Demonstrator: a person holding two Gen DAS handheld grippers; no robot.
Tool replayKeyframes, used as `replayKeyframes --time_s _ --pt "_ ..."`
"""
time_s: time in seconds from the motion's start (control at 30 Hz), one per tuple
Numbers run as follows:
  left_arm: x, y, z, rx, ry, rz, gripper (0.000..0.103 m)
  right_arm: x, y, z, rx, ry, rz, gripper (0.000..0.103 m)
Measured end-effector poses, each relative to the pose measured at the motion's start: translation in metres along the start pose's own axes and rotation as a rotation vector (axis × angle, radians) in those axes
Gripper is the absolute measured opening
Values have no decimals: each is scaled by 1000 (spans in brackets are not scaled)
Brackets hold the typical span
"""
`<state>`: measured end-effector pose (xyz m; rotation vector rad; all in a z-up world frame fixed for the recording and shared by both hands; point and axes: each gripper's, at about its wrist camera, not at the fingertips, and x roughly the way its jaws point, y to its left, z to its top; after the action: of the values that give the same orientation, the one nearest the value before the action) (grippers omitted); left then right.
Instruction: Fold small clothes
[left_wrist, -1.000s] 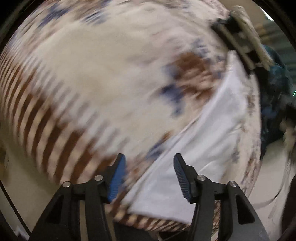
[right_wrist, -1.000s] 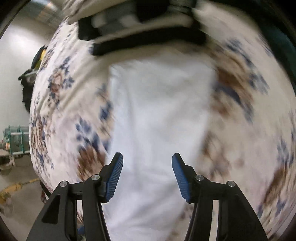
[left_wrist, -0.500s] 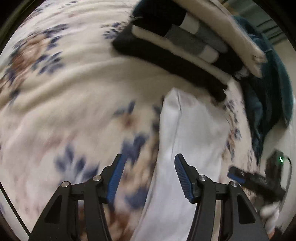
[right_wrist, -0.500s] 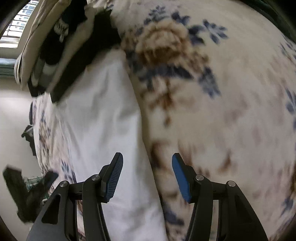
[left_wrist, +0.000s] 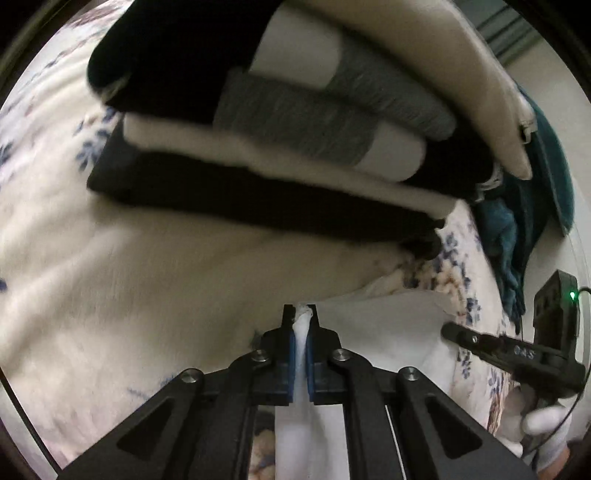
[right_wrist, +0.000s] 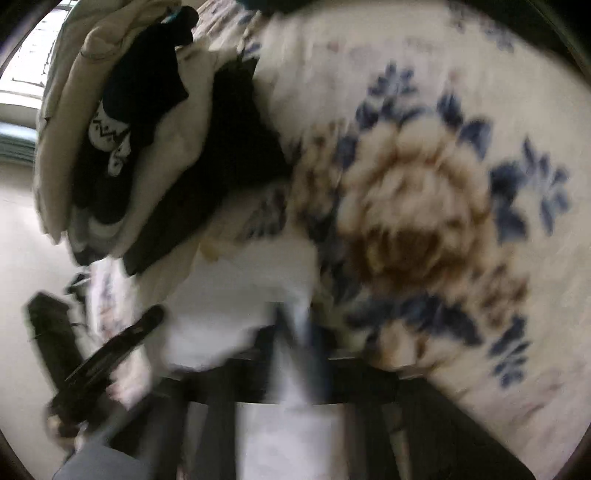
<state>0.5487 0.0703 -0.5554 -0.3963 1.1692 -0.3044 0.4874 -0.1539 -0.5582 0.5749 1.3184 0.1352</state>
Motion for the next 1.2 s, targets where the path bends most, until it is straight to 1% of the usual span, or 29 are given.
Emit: replayKeyframes --time_s 0.07,0.1,0.13,0.17,0.2,0.23,0.27,0.3,0.33,0.37,0.4,0.43,0.5,0.6,0.7,0.73,0.77,0.8,0.83,0.87,0.9,0.93,0.97,1.0,1.13,1.2 --pt "4 7 5 -4 22 0 2 -4 7 5 3 -44 -39 1" --pt "11 12 6 -11 48 -2 3 -4 8 7 14 -53 -53 1" --pt "19 18 8 -26 80 -5 3 -5 6 9 24 -52 -60 1" --pt "28 25 10 -59 124 -18 7 -2 6 11 34 -40 -68 1" --pt "29 32 12 -98 145 -49 9 1 6 12 35 -21 -83 1" --pt "27 39 15 -136 152 -87 13 4 6 14 35 6 -85 1" --pt "20 46 14 -163 148 -131 26 6 6 15 40 20 -77 2" --pt "14 52 13 -186 136 -178 50 7 4 17 54 44 -56 4" --pt "10 56 13 -201 129 -209 63 8 3 19 62 64 -42 12" --pt "8 58 13 -212 126 -234 73 5 -1 20 64 74 -25 21" --pt "9 59 12 -214 140 -251 73 3 -3 22 63 81 15 48" --pt "13 59 11 -201 164 -242 73 0 -7 24 55 89 45 66" --pt "24 52 8 -164 191 -225 73 3 -12 29 36 132 82 68" --pt "35 34 10 -95 216 -169 75 19 -17 32 23 207 95 68" --pt "39 16 12 -28 240 -138 75 37 -17 32 39 237 117 68" --pt "40 9 11 4 242 -135 74 39 -17 34 45 225 141 66" --pt "38 5 11 27 237 -140 74 40 -16 33 47 219 155 61" --pt "38 1 11 51 227 -144 63 40 -16 35 54 213 176 41" --pt "40 -4 9 79 217 -133 49 39 -17 36 63 208 197 28" --pt "40 -8 9 95 209 -116 15 38 -17 35 65 202 204 24" --pt "38 -8 9 97 201 -133 5 36 -16 36 59 191 205 15" --pt "36 -8 9 87 187 -151 5 35 -14 36 49 185 201 10" --pt "31 -9 8 97 162 -147 5 32 -14 36 42 185 200 9" --pt "26 -10 6 116 145 -144 5 30 -13 35 31 183 196 7" --pt "12 -19 0 153 96 -142 4 18 -5 34 3 159 193 5" --pt "2 -19 0 140 77 -149 4 10 -1 32 -1 146 201 5"
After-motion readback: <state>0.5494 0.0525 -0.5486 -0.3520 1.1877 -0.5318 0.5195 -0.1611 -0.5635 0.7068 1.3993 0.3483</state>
